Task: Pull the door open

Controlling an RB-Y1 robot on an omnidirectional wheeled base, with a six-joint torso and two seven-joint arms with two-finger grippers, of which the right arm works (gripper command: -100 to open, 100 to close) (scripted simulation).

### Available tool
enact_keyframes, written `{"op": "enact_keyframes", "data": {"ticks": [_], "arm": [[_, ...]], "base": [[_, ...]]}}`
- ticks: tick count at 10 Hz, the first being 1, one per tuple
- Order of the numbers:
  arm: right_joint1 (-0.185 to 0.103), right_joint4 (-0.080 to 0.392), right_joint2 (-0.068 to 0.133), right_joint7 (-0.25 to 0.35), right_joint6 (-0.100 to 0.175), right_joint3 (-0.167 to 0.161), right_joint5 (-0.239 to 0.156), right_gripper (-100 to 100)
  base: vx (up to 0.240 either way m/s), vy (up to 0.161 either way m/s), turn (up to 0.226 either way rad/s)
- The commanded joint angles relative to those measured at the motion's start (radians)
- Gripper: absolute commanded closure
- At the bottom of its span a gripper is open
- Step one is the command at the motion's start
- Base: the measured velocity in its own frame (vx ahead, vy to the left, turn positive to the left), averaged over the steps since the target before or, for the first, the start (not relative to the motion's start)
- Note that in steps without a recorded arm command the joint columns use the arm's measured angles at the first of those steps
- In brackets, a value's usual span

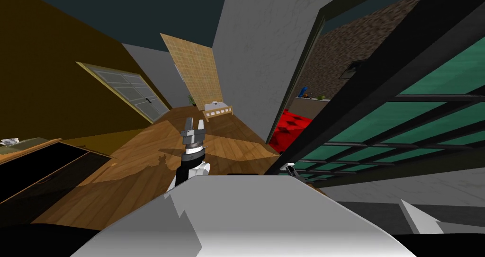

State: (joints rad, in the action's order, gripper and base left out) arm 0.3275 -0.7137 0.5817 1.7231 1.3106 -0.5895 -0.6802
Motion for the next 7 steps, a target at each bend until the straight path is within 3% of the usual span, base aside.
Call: {"op": "enact_keyframes", "data": {"ticks": [1,7], "arm": [[-0.002,0.034,-0.007,0.012,0.034,-0.012,0.01,100],[0.018,0.119,-0.013,0.048,0.146,-0.052,0.041,100]], "base": [[-0.078,-0.04,0.057],[-0.086,-0.036,0.069]]}}
